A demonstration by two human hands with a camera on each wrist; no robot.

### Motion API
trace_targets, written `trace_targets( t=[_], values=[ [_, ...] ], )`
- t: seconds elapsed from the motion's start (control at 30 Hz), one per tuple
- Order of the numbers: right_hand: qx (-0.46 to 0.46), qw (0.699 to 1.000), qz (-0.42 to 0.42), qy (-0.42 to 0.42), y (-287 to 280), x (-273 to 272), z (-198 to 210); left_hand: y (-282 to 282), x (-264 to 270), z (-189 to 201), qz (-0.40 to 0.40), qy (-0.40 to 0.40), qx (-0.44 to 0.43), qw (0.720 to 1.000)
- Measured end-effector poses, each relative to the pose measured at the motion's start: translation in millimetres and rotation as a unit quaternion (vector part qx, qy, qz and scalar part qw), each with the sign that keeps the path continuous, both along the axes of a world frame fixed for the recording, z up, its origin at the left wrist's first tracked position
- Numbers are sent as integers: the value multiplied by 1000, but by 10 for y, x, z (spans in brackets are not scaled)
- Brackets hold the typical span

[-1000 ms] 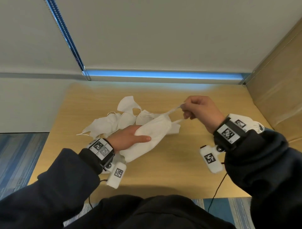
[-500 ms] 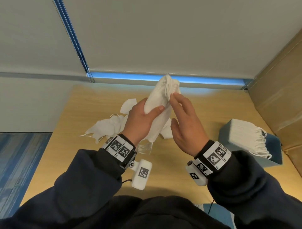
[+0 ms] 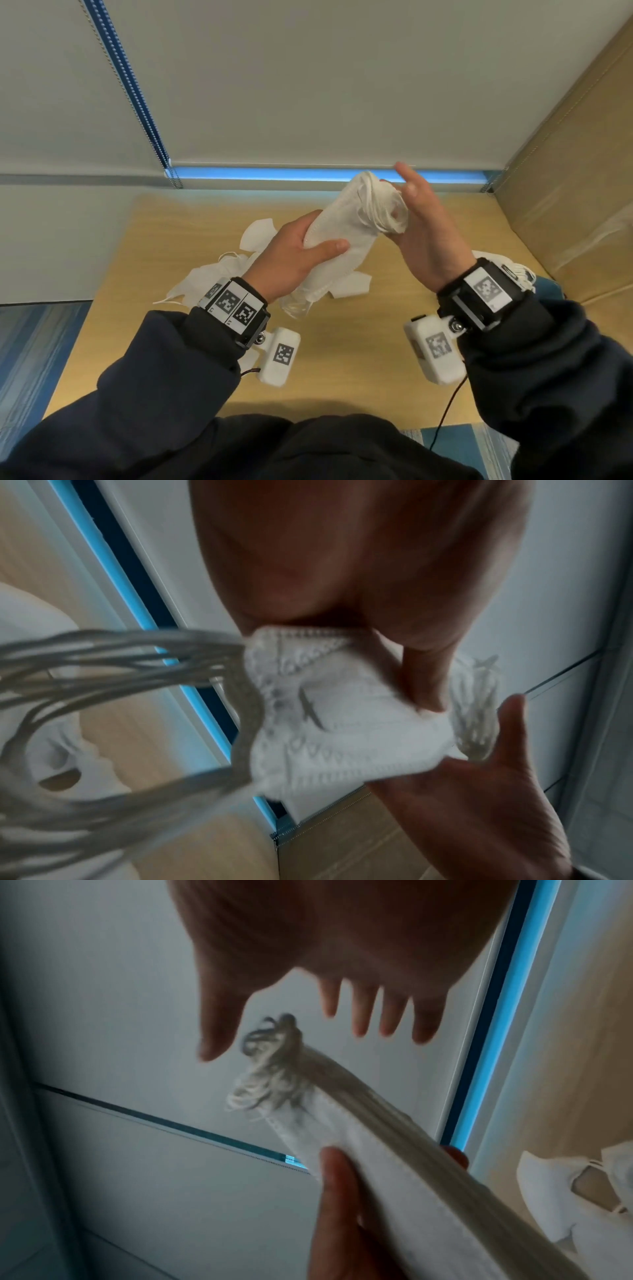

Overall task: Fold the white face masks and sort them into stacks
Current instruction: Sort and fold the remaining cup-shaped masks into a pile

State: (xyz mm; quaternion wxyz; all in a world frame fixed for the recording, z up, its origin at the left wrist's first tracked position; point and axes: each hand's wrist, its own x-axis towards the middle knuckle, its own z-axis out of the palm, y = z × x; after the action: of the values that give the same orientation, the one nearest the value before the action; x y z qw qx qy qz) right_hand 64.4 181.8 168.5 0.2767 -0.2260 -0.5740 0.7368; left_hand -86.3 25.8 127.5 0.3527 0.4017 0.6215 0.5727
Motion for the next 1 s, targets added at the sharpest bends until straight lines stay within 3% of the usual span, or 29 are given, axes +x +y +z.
trace_targets(
  t=[0.1,0.3,0.4,0.53,0.67,0.77,0.87,1.0],
  values=[
    [14,992,122,1,-108,-111,29,40,58,46,-63,-15,-7,998],
    [-49,990,116,65,-277,-174,45,65,156,40,-67,-73,-7,995],
    [-58,992,62,97,-267,-140,63,40,178,15,-80,-85,-26,993],
    [-198,961,-72,179,-7,-45,57,-84,130,-130,-119,-167,-83,975],
    [-293,916,-198,191,274,174,-181,-203,38,-318,-18,-263,-55,963],
    [-326,894,-256,170,388,284,-399,-225,67,-378,55,-429,29,901],
    [-337,882,-288,159,429,307,-578,-171,171,-392,87,-525,23,846],
    [-305,892,-297,148,312,252,-599,-74,139,-403,167,-445,2,880]
  ],
)
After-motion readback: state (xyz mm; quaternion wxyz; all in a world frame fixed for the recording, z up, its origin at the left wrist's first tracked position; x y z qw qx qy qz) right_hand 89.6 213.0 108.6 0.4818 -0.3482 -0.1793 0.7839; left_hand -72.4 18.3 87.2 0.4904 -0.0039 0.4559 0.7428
